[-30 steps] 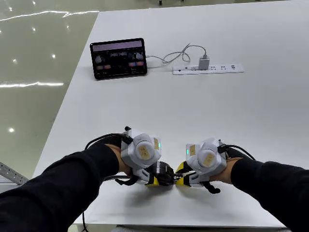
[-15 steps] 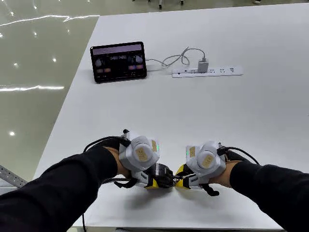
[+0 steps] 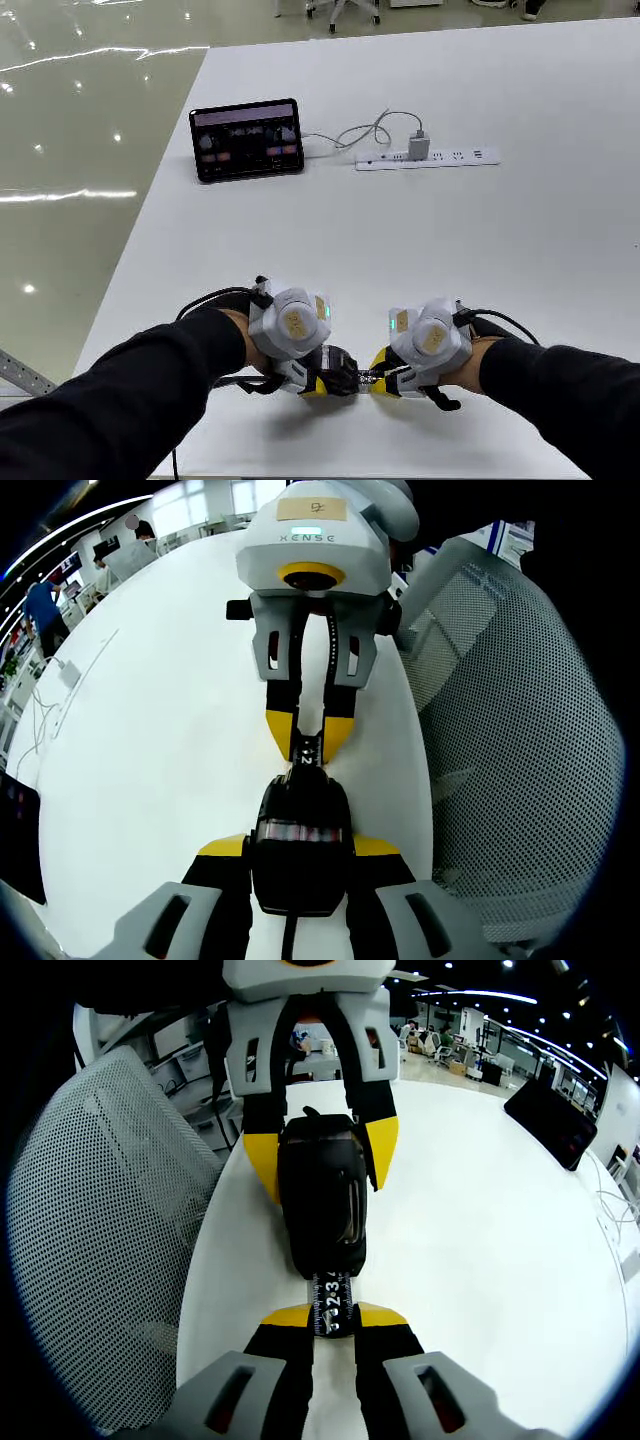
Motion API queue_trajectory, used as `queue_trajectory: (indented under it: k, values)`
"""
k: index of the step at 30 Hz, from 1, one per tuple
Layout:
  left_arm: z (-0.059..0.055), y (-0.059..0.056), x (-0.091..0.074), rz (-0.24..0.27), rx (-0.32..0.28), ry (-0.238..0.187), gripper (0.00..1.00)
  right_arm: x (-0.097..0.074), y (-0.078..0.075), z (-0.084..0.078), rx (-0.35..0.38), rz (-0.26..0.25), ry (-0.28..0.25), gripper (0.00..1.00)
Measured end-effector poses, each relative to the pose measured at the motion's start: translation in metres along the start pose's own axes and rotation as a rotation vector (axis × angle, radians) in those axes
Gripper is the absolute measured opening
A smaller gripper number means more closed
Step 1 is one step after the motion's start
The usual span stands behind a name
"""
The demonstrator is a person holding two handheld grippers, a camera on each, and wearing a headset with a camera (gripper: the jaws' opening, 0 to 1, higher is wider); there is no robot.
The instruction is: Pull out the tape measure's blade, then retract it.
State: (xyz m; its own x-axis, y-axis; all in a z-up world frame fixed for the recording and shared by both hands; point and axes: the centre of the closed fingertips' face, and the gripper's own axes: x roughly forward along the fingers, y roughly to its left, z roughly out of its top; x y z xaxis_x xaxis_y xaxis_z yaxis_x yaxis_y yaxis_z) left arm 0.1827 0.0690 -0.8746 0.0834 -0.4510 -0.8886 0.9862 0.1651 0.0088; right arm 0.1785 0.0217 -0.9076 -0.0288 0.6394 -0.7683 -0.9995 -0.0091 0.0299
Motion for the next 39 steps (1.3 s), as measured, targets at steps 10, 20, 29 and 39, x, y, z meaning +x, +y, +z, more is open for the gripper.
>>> queue_trajectory:
  k: [10,20,29,39]
  values:
    - [0.0,0.001,0.0,-0.009,-0.022,-0.022,0.32,-0.004,-0.001,-0.004,0.004,-0.002,0.005,0.1]
    - [0.0,0.0,0.0,-0.003,-0.014,-0.018,0.32,-0.008,-0.002,-0.009,0.0,-0.001,0.017,0.1]
    - [0.0,0.0,0.001,0.006,-0.016,-0.017,0.32,-0.012,0.0,-0.013,0.004,-0.01,0.015,0.1]
    - [0.0,0.0,0.001,0.008,-0.012,0.0,0.32,-0.016,0.0,-0.016,0.013,-0.011,0.017,0.1]
